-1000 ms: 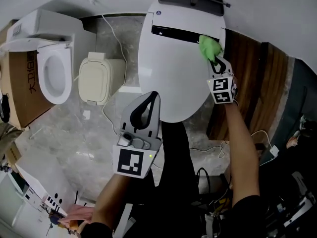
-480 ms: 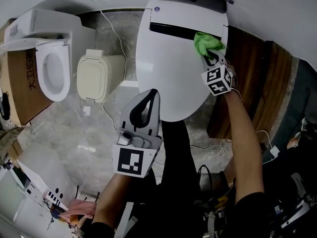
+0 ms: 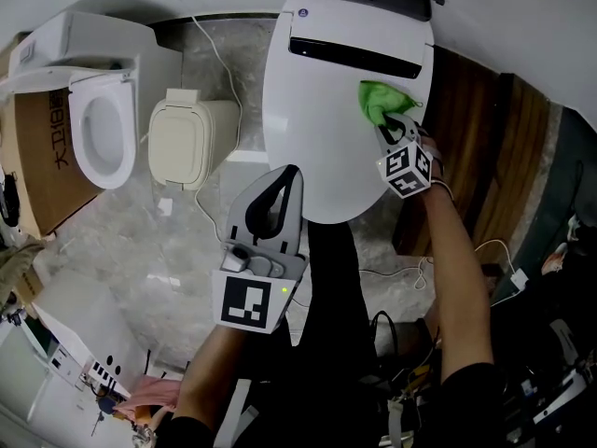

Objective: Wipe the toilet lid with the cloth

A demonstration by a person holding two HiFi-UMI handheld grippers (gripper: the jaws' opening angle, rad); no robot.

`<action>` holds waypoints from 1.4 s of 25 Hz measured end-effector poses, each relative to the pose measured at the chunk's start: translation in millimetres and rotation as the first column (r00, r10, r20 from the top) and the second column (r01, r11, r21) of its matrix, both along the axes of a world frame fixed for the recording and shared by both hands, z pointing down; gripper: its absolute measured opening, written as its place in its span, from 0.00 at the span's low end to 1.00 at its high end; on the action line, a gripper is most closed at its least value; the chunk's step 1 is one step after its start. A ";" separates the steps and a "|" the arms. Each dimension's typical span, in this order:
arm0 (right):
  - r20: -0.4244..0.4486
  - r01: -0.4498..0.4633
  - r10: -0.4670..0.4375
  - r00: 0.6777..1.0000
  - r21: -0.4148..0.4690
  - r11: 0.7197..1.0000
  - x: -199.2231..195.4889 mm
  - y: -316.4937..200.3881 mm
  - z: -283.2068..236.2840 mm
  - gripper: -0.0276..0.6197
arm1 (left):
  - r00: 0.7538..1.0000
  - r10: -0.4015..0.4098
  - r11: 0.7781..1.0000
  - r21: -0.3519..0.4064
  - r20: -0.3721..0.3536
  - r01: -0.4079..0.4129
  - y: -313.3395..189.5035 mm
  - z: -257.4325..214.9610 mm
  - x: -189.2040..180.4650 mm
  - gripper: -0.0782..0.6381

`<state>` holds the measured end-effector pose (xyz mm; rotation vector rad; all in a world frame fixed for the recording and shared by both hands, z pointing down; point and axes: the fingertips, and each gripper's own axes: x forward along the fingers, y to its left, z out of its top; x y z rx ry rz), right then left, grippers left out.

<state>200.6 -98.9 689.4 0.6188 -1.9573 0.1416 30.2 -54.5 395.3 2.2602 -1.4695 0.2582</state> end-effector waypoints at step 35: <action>0.050 -0.304 0.318 0.947 -0.187 0.934 -165.1 278.2 41.1 0.18 | 0.994 0.103 0.995 0.021 -0.036 -0.103 95.3 8.5 -113.1 0.12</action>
